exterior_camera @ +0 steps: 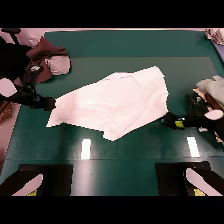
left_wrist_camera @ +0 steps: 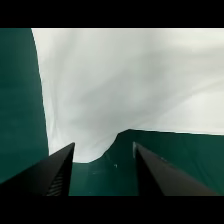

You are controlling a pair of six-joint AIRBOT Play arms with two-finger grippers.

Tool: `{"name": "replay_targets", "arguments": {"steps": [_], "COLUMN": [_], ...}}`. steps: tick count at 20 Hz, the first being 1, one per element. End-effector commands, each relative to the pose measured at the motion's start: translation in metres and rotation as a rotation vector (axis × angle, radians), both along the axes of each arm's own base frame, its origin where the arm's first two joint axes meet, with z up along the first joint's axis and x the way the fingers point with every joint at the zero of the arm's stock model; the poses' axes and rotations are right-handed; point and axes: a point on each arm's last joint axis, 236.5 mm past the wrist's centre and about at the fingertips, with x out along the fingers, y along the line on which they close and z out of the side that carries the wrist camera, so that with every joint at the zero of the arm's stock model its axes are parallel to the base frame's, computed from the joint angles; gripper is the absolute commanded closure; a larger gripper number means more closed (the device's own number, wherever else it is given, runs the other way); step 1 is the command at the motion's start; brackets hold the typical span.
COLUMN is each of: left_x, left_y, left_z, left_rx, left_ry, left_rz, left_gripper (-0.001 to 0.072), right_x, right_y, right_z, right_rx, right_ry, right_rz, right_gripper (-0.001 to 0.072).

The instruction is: Fold the shirts.

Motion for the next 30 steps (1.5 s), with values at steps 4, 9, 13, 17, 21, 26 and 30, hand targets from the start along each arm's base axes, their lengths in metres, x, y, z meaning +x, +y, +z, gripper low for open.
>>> {"name": "replay_targets", "arguments": {"steps": [4, 9, 13, 17, 21, 26, 30], "left_x": [-0.001, -0.009, -0.028, -0.031, -0.029, -0.027, -0.027], "left_y": [-0.001, 0.001, 0.002, -0.001, -0.002, -0.002, -0.002], "left_z": [-0.001, -0.012, -0.043, -0.055, -0.054, -0.054, -0.054], "left_rx": [-0.004, 0.005, 0.009, -0.005, -0.009, -0.008, -0.009], "left_ry": [0.007, 0.04, 0.119, 0.126, 0.119, 0.109, 0.11], "left_rz": [0.0, -0.007, -0.006, -0.001, -0.001, 0.0, 0.0], "left_gripper": [0.0273, 0.0273, 0.0274, 0.0291, 0.029, 0.0289, 0.0289], "right_x": [0.044, 0.068, 0.081, 0.105, 0.125, 0.155, 0.166], "right_y": [0.056, 0.04, 0.028, 0.032, 0.06, 0.122, 0.187], "right_z": [0.001, 0.018, 0.059, 0.124, 0.124, 0.1, 0.083], "right_rx": [-0.031, -0.037, -0.005, -0.012, 0.01, 0.05, 0.074], "right_ry": [-0.045, -0.101, -0.209, -0.405, -0.372, -0.306, -0.285], "right_rz": [0.169, 0.104, 0.026, 0.006, 0.087, 0.192, 0.3], "right_gripper": [0.0531, 0.0694, 0.0698, 0.0698, 0.0697, 0.0695, 0.0695]}}
